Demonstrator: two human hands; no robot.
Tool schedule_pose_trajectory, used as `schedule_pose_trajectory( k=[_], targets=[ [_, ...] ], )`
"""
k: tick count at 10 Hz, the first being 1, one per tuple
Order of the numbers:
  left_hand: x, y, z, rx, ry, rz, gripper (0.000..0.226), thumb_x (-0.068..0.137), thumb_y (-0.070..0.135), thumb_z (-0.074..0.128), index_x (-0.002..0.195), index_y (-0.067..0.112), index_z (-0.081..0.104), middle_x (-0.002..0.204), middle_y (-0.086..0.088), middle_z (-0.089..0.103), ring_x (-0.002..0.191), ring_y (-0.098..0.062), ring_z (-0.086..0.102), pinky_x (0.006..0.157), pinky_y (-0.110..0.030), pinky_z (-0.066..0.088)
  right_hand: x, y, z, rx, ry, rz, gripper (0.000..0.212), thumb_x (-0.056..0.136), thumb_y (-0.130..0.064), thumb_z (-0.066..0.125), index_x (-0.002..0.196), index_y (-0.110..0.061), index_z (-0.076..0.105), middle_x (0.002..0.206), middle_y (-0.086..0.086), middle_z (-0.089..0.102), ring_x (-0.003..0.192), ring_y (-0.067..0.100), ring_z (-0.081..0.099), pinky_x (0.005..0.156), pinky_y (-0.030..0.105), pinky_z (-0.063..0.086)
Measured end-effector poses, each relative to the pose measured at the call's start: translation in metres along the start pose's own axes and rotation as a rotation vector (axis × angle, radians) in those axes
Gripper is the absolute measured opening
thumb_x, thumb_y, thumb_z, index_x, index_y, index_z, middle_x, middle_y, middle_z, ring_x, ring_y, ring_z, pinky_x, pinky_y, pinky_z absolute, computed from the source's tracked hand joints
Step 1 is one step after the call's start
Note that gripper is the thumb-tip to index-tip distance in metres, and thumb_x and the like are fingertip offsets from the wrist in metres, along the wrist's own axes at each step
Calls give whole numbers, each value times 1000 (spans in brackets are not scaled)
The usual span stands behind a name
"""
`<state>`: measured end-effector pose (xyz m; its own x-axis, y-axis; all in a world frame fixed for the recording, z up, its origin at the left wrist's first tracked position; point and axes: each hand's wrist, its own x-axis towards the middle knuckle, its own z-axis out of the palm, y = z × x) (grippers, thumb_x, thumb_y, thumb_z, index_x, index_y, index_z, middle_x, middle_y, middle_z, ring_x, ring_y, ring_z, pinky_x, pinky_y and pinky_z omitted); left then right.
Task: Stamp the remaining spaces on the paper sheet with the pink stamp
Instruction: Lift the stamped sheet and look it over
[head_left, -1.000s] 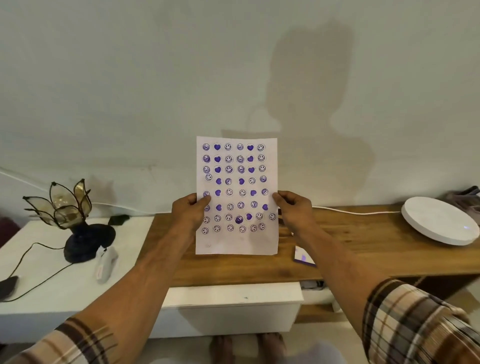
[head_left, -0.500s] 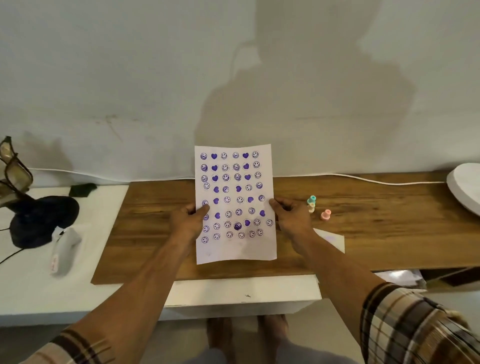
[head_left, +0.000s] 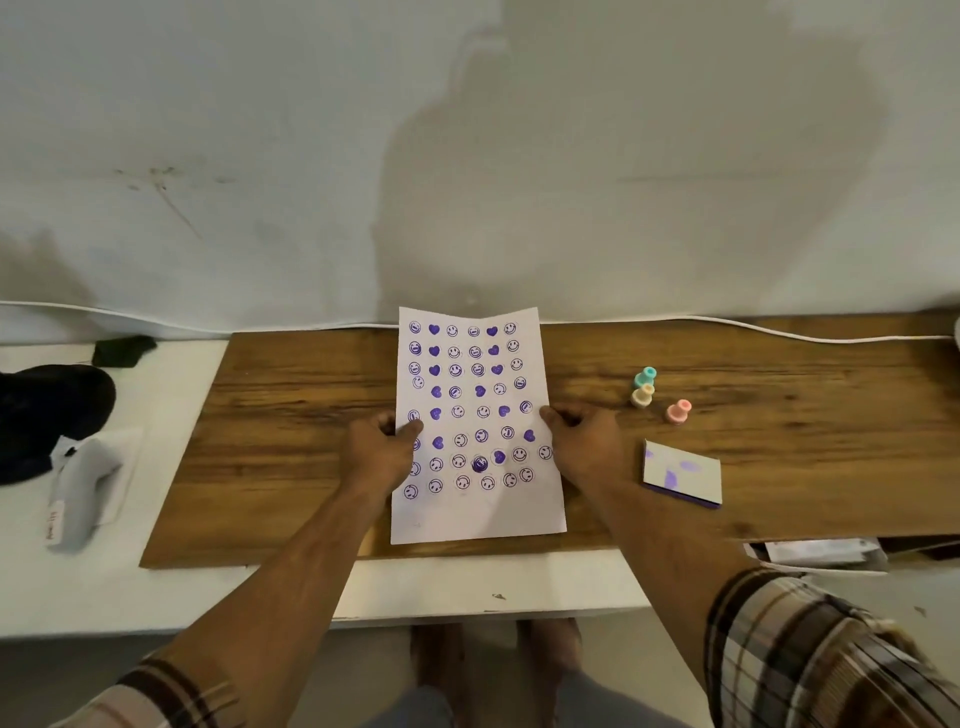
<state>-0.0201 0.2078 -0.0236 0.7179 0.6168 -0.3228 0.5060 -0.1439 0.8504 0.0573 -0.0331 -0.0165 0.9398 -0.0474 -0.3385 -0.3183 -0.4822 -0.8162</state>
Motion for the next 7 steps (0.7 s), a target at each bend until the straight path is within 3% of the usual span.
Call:
schedule_pose_trajectory(
  k=[2,3,4,5,6,7],
  targets=[
    [3,-5,9,116,43,17,10,88,22,80,81,18,73,83,-3,78,68,-15,71,60,-25,48,2,3,3,-155,60,-39,26,100,-38,70,115,-20,81,106,6,81,78,16,60,66,25,43],
    [1,-5,11,158,59,30,10,88,21,79,82,18,71,88,-6,80,69,-19,71,60,-26,47,1,2,4,-267,69,-57,28,101,-40,67,113,-19,81,105,7,81,78,17,58,66,26,41],
    [-4,-5,13,295,82,142,23,86,18,79,105,12,67,113,-10,74,95,-29,69,75,-38,56,-1,0,7,-328,70,-68,32,102,-42,65,114,-15,76,107,9,78,83,22,66,73,34,54],
    [-6,-7,11,437,95,230,44,84,18,80,121,8,60,129,-16,61,117,-36,58,95,-48,52,-5,1,6,-369,79,-152,32,102,-40,64,122,-14,71,118,9,73,96,27,70,81,43,61],
    [-14,2,0,600,64,281,65,83,25,82,137,6,50,139,-20,50,128,-39,48,104,-50,45,-12,-4,-3,-472,102,-293,41,102,-37,66,137,-17,64,135,8,64,114,29,66,88,43,60],
    [-18,8,-9,671,31,292,75,85,32,80,145,6,45,144,-19,49,131,-38,49,104,-48,45,-17,-4,-10,-517,86,-323,47,101,-40,66,143,-20,60,140,6,63,123,29,61,93,42,57]
  ],
)
